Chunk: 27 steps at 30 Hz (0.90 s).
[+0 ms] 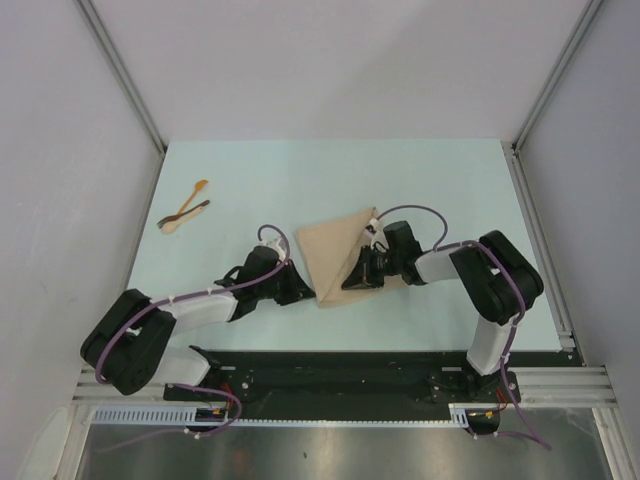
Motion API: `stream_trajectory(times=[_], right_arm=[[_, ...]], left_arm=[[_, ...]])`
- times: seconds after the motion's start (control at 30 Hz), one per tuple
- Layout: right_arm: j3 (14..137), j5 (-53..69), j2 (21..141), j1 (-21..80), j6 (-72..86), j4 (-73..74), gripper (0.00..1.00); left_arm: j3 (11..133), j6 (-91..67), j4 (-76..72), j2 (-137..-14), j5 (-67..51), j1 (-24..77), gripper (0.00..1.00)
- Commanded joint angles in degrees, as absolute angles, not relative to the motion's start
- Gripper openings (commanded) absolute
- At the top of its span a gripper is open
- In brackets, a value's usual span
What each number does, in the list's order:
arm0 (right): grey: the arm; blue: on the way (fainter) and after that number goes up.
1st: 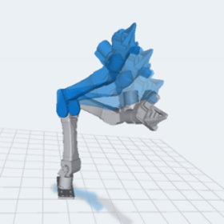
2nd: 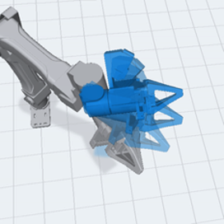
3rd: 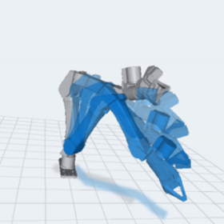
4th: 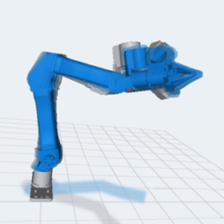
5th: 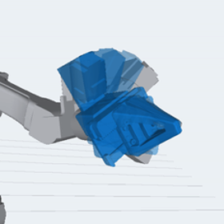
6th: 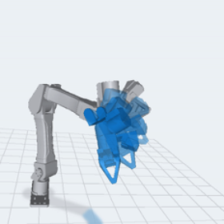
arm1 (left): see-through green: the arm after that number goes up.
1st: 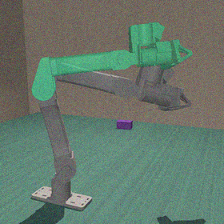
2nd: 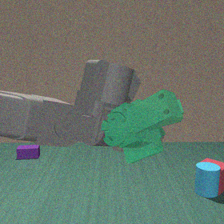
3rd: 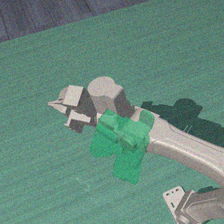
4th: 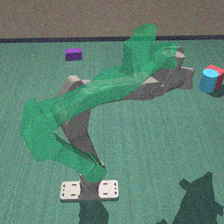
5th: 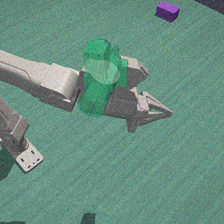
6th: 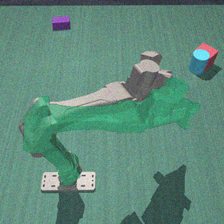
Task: Fold the napkin into a case and place the utensils inside
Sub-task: Smooth out the upper triangle-folded napkin at the center of the board.
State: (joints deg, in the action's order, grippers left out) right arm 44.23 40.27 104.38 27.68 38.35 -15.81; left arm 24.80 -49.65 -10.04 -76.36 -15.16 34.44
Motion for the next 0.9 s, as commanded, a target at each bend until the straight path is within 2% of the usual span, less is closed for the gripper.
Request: stream_trajectory(times=[0.0,0.27,0.67,0.87], right_arm=[[41.6,38.8,103.7,31.3,45.1,-26.8,0.02],[39.7,37.9,106.6,35.4,49.9,-34.0,0.02],[34.5,38.1,108.5,36.7,54.4,-41.0,0.00],[32.8,38.8,110.0,37.7,59.3,-49.5,0.00]], left_arm=[[27.5,-50.2,-9.7,-77.1,-13.9,34.5,0.07],[26.9,-51.7,-11.9,-79.0,-15.5,34.5,0.00],[24.2,-53.7,-18.9,-80.2,-19.0,34.5,0.00],[21.9,-56.0,-22.9,-82.6,-21.3,34.8,0.00]])
